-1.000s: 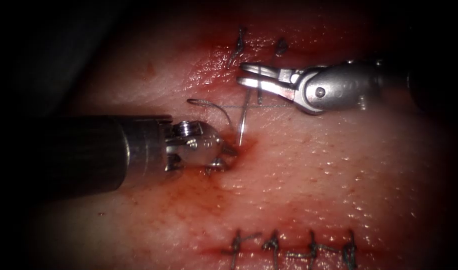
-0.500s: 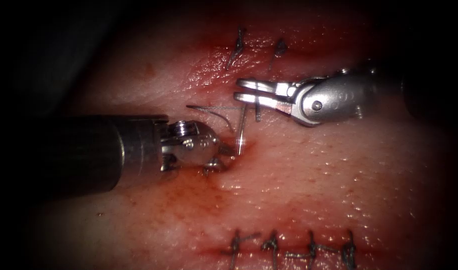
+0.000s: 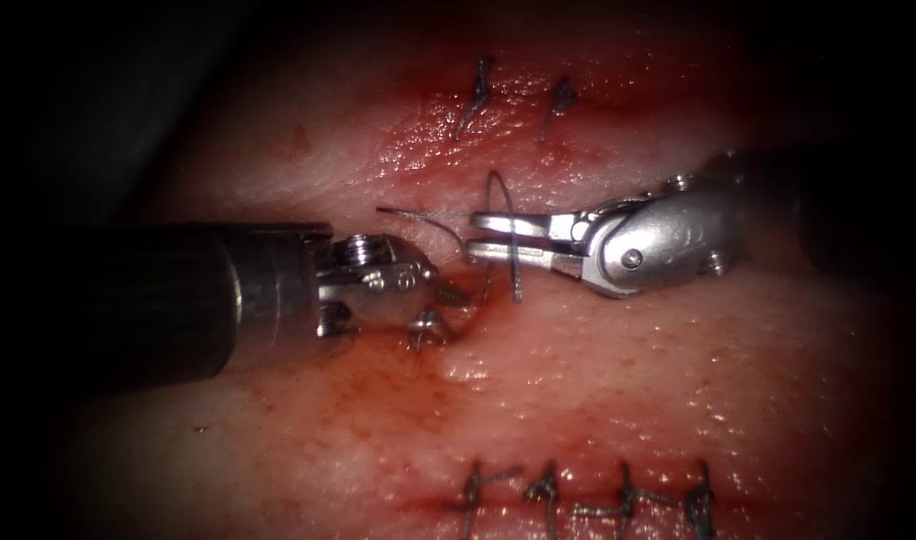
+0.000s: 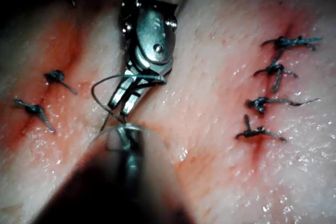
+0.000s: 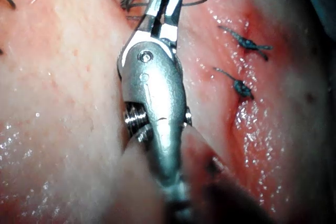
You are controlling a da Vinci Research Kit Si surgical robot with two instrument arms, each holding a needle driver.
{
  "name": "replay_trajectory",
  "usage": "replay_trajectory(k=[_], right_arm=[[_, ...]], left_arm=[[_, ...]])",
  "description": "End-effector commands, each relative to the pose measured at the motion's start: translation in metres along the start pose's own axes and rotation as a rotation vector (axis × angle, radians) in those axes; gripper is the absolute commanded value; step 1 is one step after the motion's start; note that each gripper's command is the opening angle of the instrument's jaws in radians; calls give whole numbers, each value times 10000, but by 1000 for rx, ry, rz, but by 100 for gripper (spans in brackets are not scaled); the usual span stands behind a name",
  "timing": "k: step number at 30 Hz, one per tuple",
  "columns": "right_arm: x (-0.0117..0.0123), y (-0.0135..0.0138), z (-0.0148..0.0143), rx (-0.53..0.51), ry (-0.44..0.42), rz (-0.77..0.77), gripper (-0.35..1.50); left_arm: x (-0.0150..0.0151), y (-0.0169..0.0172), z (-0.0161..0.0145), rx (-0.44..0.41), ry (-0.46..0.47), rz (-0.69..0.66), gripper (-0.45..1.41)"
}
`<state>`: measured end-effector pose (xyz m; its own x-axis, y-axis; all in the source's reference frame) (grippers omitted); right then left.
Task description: Wound Closure
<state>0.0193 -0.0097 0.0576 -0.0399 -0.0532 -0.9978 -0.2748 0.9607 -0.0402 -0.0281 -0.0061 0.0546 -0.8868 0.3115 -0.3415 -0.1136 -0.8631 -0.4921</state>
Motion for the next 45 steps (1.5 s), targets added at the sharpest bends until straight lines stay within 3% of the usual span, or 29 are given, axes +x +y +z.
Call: replay_trajectory(k=[1,6,12,18,28,45], right_arm=[[-3,0,8,0,1,4,-35],[-6,0,9,20,-18,54,-35],[-7,5,9,32,-22,67,-35],[-9,10,17,44,-29,124,-35],[-7,12,38,38,-22,142,-35],[-5,23,36,80,-19,148,-35]], left_arm=[[7,0,4,13,22,-6,26],[38,11,-29,172,185,-22,20],[60,45,-45,273,232,8,20],[57,71,-30,288,235,19,14],[22,59,10,294,230,33,14],[17,82,20,276,218,36,14]])
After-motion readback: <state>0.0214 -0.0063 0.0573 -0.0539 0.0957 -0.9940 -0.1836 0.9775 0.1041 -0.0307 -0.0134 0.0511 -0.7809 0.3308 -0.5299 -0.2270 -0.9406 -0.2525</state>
